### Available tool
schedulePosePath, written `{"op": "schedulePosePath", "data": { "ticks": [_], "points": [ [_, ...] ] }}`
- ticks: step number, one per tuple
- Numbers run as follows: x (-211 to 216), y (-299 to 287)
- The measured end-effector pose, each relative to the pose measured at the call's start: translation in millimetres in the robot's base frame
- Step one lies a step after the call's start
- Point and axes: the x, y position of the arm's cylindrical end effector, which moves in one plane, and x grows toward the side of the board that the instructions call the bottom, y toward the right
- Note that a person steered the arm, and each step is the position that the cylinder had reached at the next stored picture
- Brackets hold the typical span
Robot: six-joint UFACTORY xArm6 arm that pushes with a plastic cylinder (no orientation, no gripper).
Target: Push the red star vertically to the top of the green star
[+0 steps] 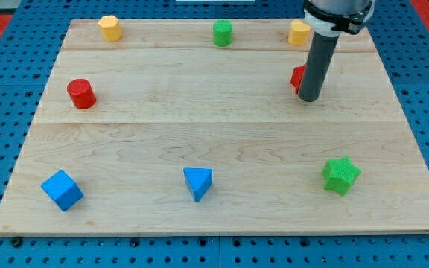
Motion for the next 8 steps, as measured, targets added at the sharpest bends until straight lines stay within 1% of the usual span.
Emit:
{"op": "schedulePosePath", "data": {
  "ticks": [1,2,3,4,5,6,7,8],
  "points": [
    [-51,-31],
    [-81,-48],
    [-99,-88],
    [-107,-13],
    [-73,25],
    [-64,7],
    [-92,4],
    [-87,18]
  ]
}}
